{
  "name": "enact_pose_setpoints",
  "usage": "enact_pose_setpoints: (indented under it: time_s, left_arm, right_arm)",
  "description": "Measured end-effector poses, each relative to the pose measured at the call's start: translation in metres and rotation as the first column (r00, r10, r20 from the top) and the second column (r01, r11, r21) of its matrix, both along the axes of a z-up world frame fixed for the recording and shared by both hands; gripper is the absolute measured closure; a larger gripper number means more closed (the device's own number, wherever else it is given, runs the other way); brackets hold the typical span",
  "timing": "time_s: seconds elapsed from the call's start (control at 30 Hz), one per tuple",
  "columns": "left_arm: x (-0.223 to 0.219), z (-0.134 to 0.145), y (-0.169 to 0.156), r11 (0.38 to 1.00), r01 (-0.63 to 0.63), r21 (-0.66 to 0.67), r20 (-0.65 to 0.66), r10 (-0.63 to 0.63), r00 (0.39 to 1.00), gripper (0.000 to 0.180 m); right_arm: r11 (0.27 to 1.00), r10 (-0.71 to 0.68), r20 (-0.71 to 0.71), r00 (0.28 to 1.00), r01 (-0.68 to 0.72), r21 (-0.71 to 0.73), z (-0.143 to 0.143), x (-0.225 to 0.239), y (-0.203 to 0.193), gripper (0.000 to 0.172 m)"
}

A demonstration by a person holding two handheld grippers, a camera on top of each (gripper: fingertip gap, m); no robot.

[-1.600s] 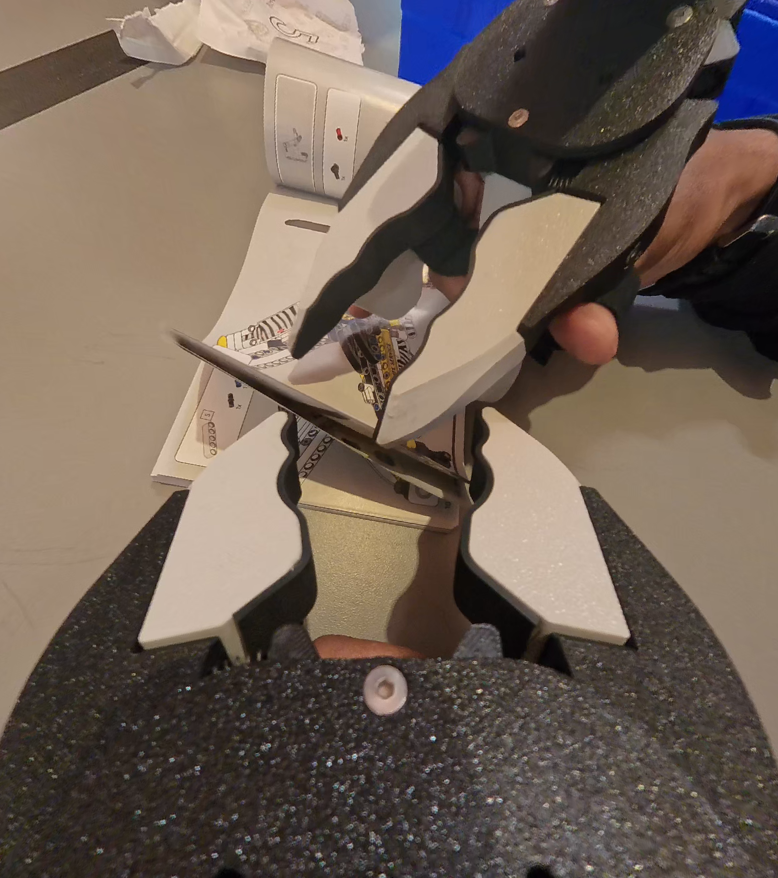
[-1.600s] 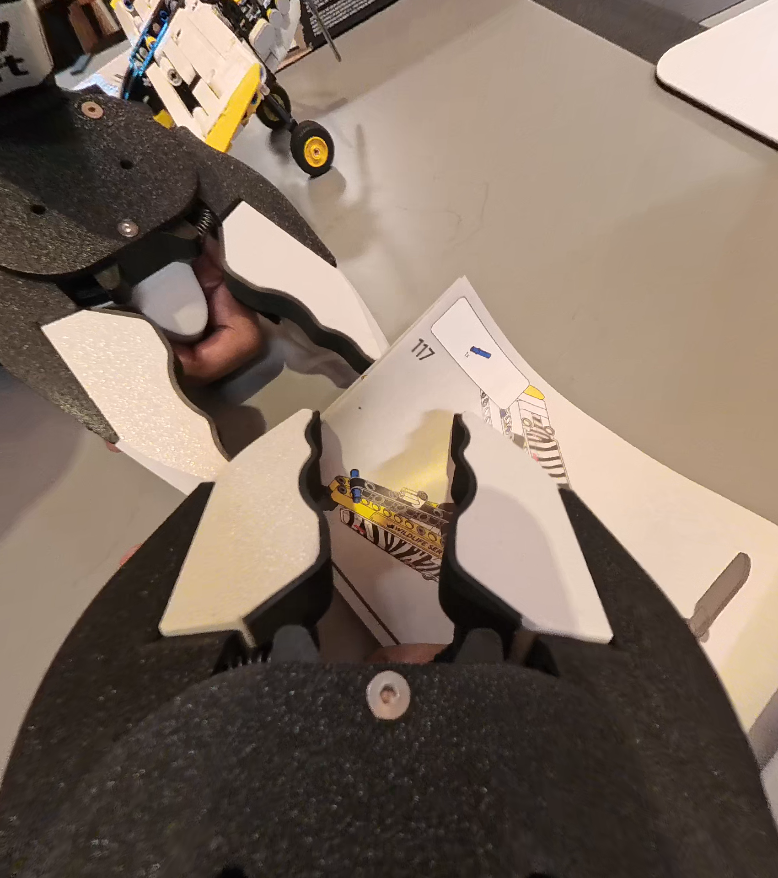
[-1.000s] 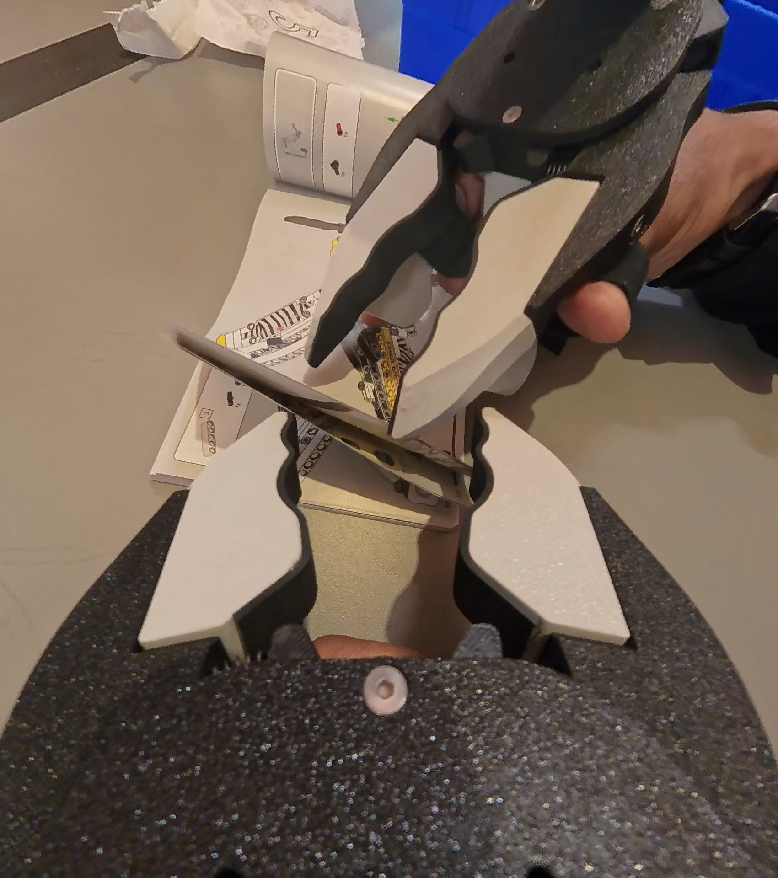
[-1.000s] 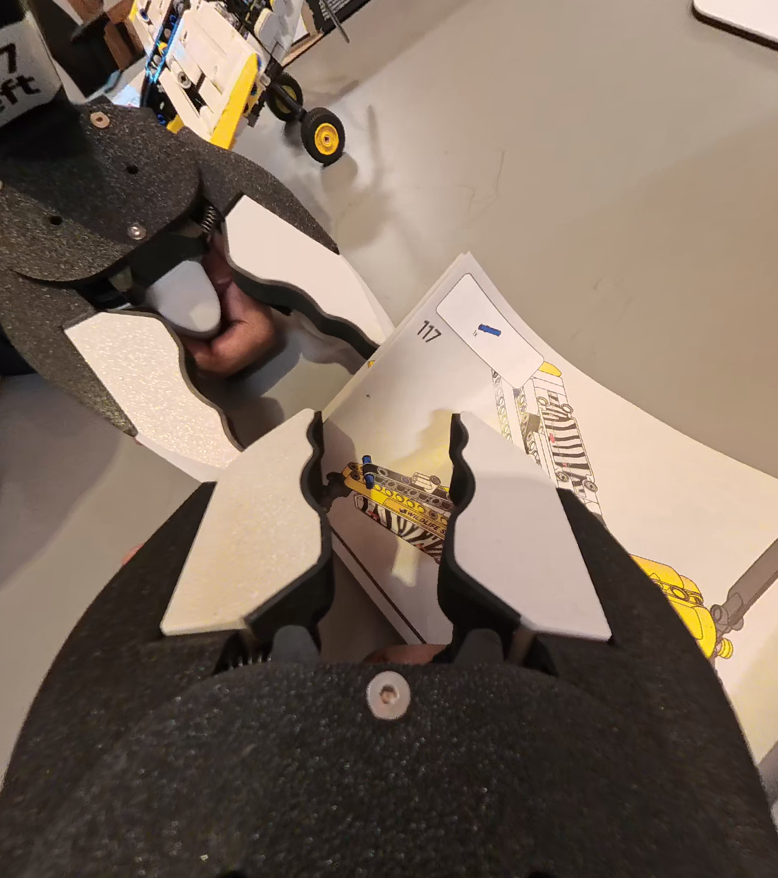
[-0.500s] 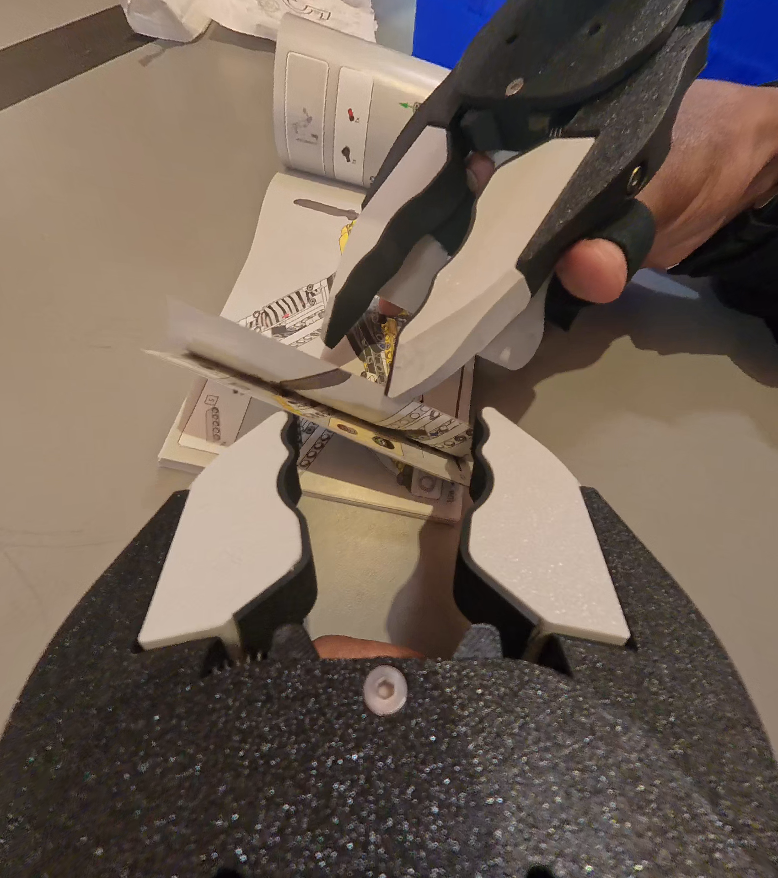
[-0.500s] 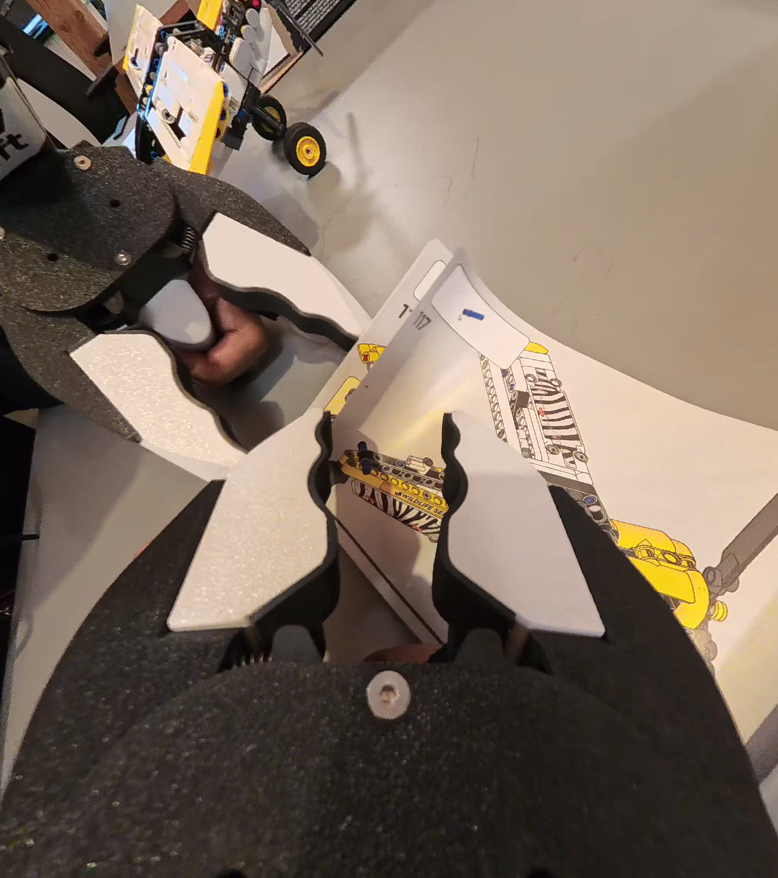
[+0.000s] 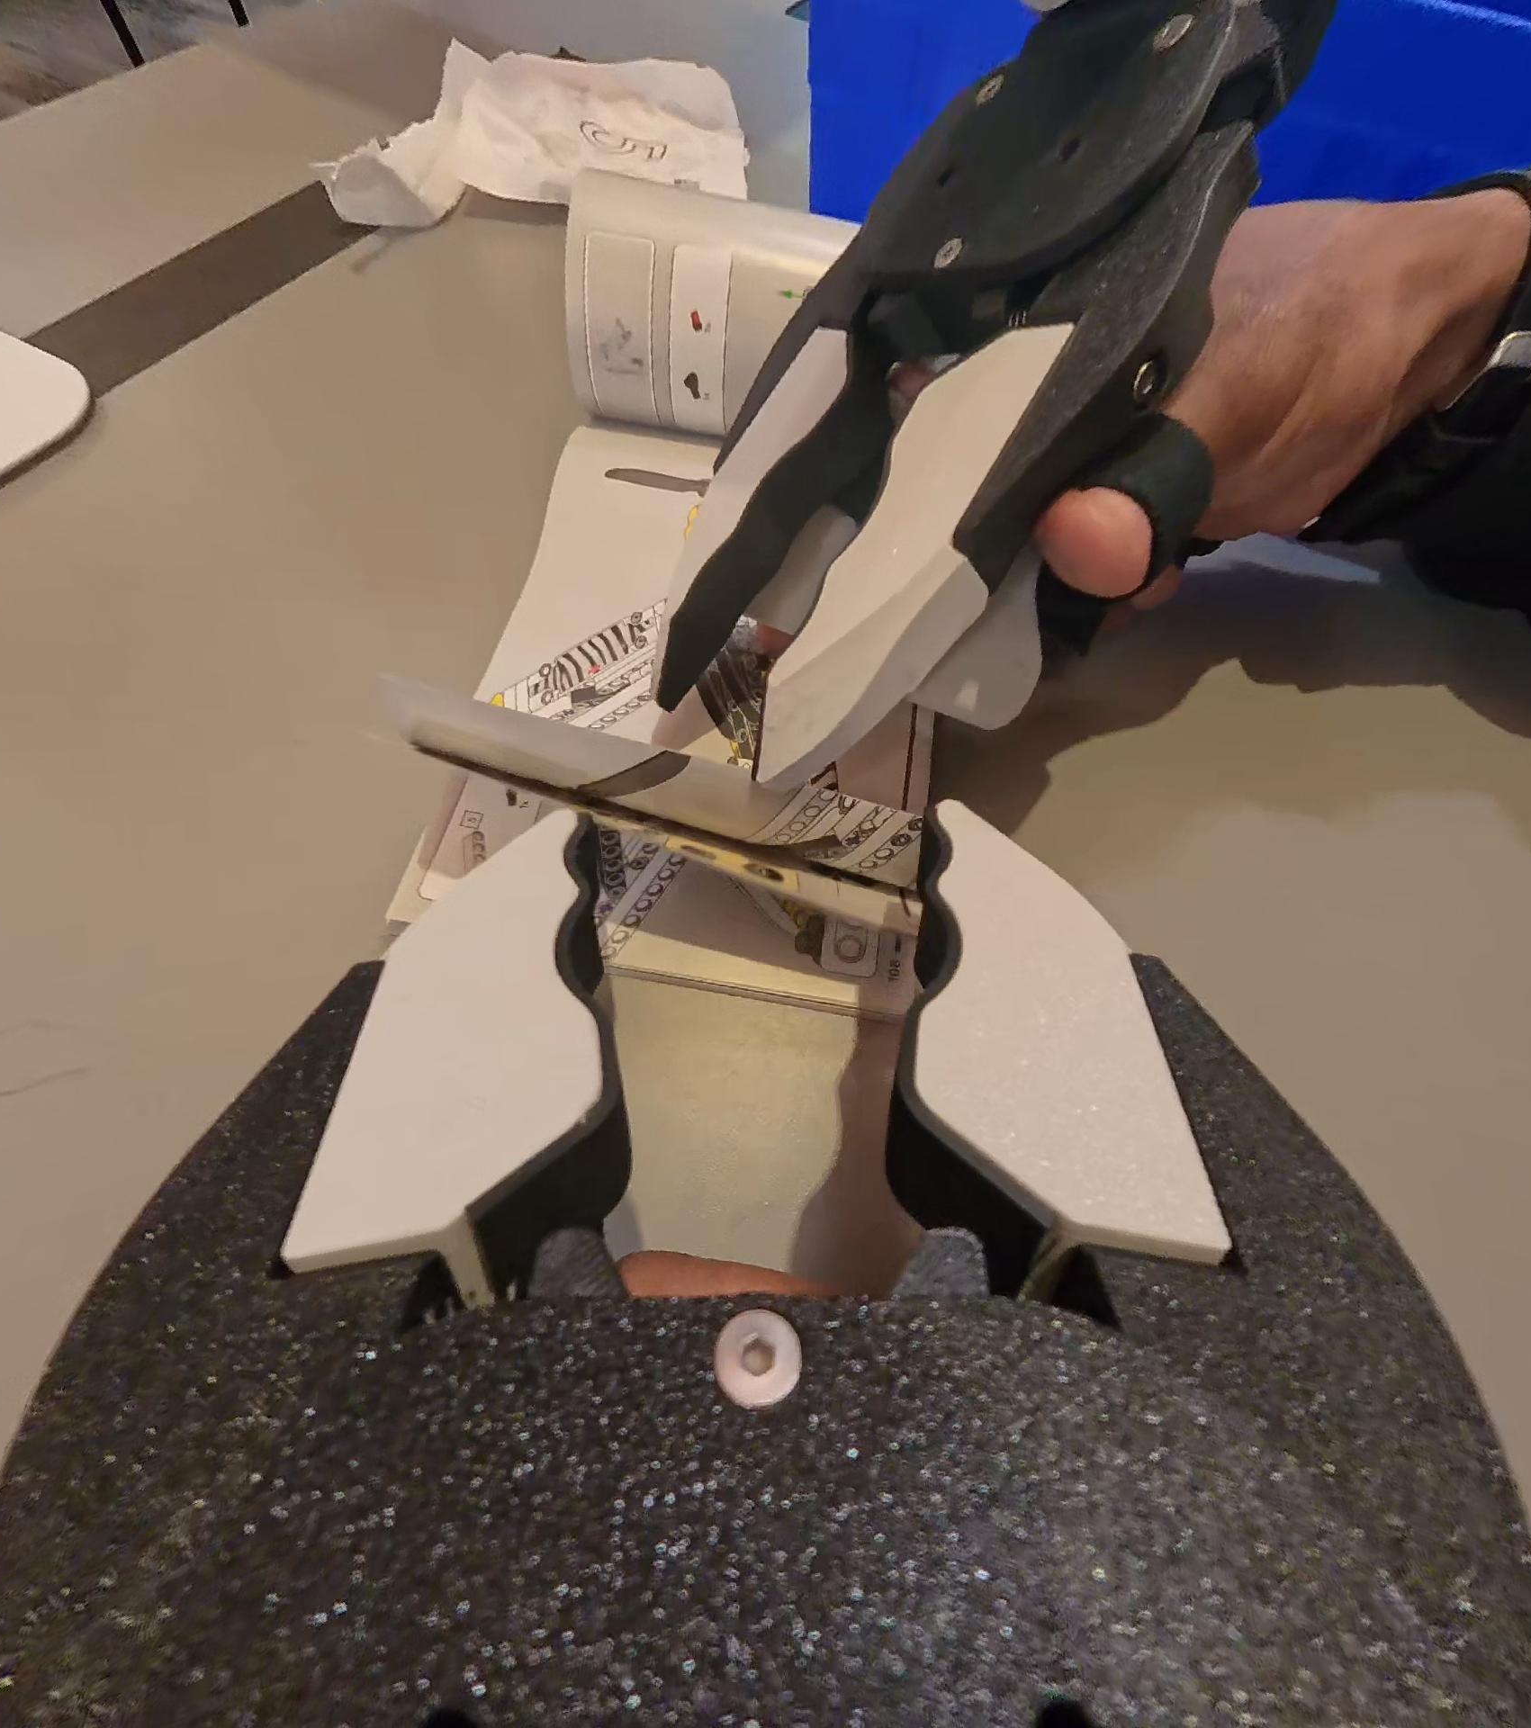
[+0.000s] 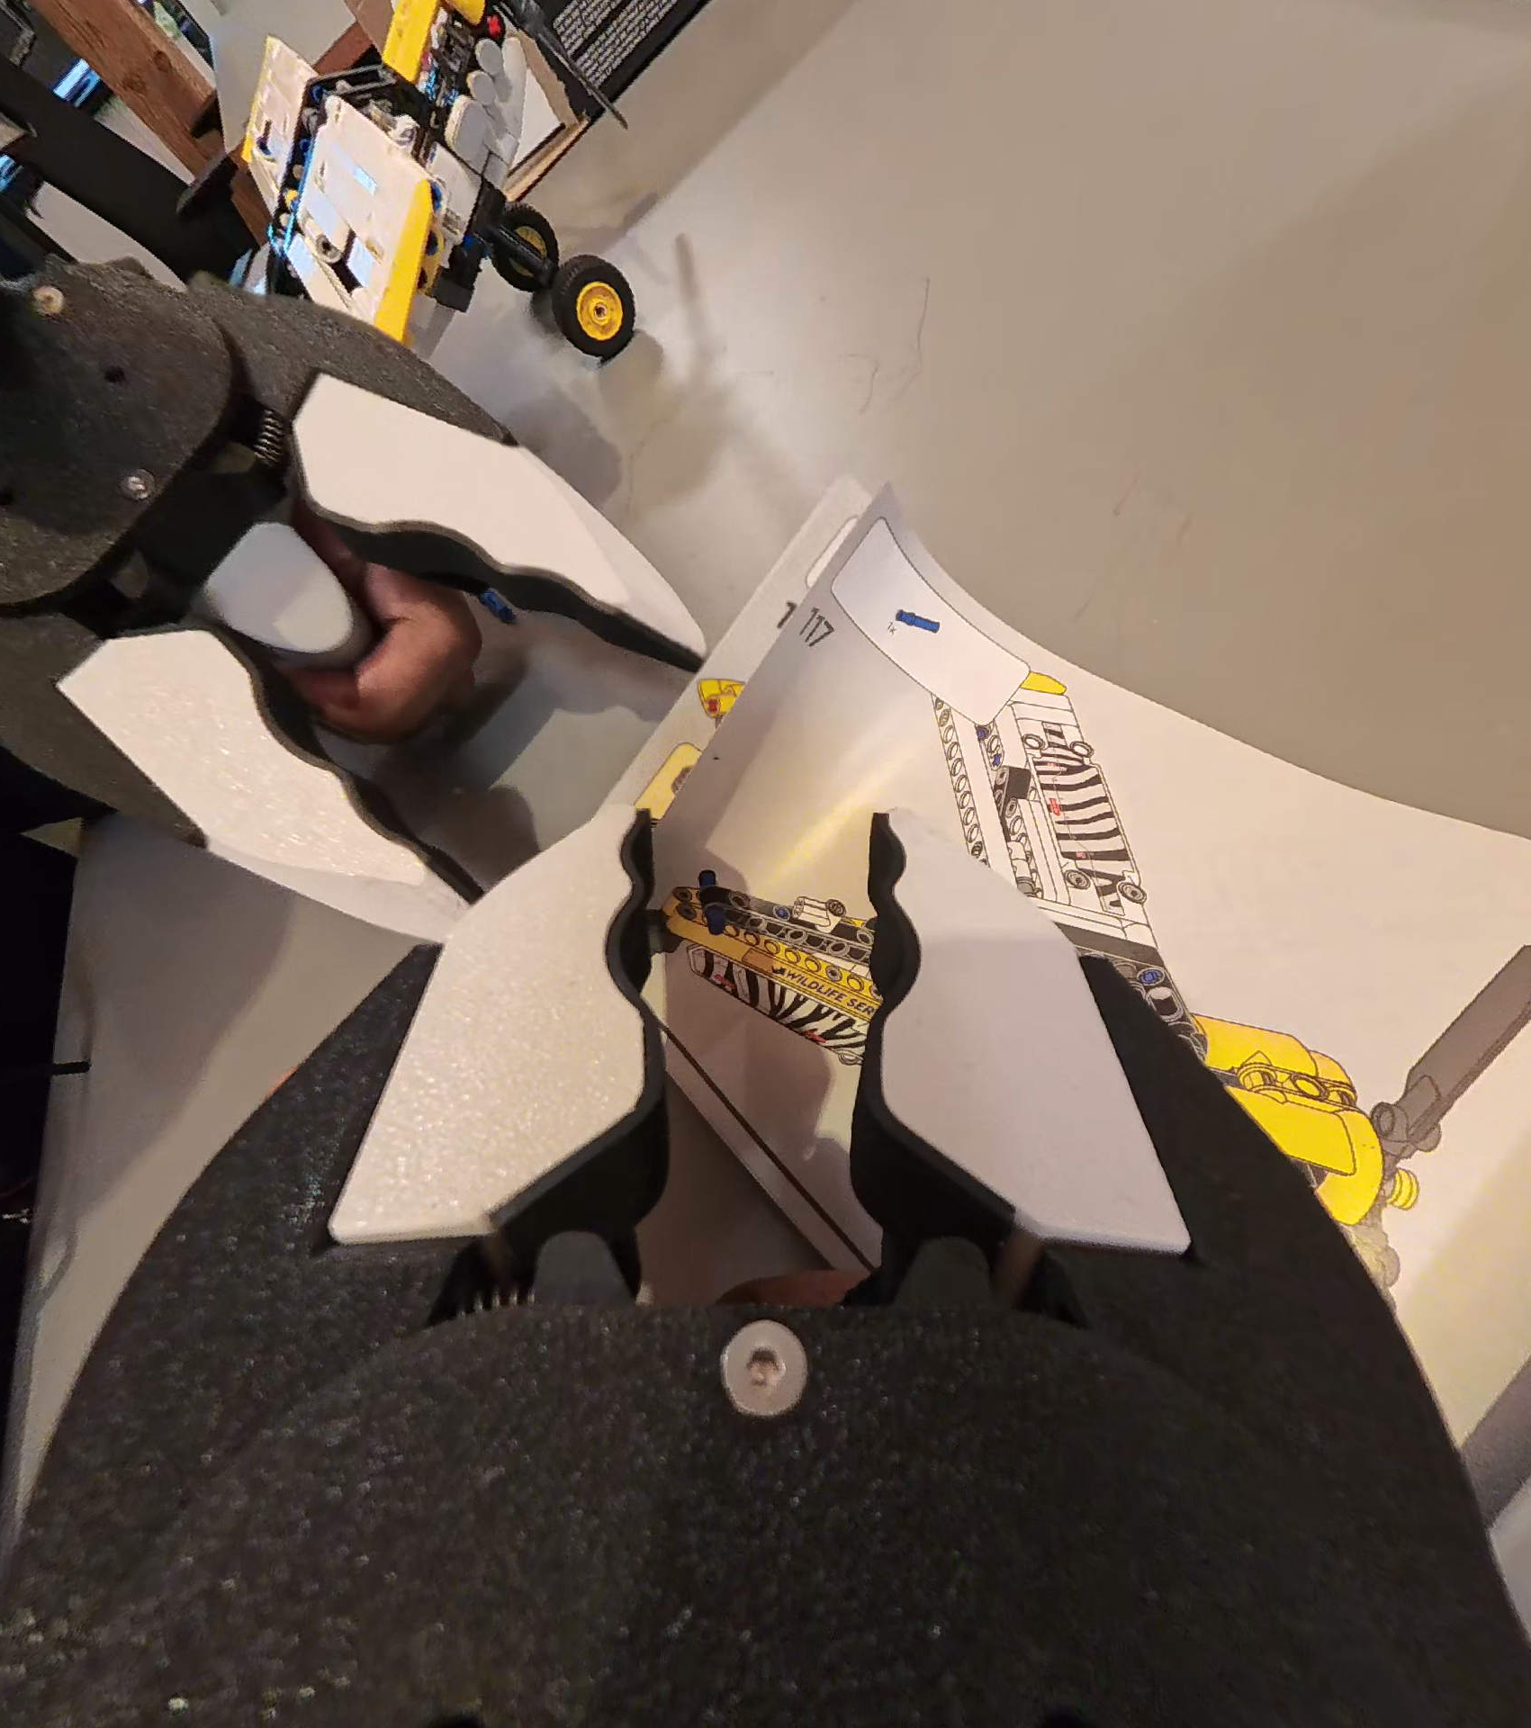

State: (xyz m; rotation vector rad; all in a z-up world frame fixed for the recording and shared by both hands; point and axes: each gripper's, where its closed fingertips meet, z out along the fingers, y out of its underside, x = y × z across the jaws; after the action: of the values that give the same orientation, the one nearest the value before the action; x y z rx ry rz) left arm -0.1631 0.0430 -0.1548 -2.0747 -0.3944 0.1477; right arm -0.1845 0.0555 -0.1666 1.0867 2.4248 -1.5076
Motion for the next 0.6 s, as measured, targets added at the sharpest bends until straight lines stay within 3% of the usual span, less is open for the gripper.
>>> enact_pose_setpoints:
  time_s: [0.23, 0.43, 0.6]
  left_arm:
    - [-0.002, 0.004, -0.006, 0.999, 0.016, -0.031, -0.057, -0.018, 0.998, 0.115]
    - [0.002, -0.029, -0.001, 0.987, 0.048, -0.151, -0.002, -0.049, 0.999, 0.12]
    - [0.002, -0.034, 0.001, 0.98, 0.051, -0.193, -0.018, -0.056, 0.998, 0.122]
  right_arm:
    - [1.0, -0.003, 0.002, 1.0, 0.003, -0.004, 0.0, 0.0, 0.0, 0.127]
    - [1.0, 0.0, 0.003, 1.0, 0.0, -0.006, 0.001, 0.0, 0.0, 0.127]
    - [1.0, 0.009, 0.002, 1.0, -0.009, -0.009, 0.002, 0.002, -0.002, 0.126]
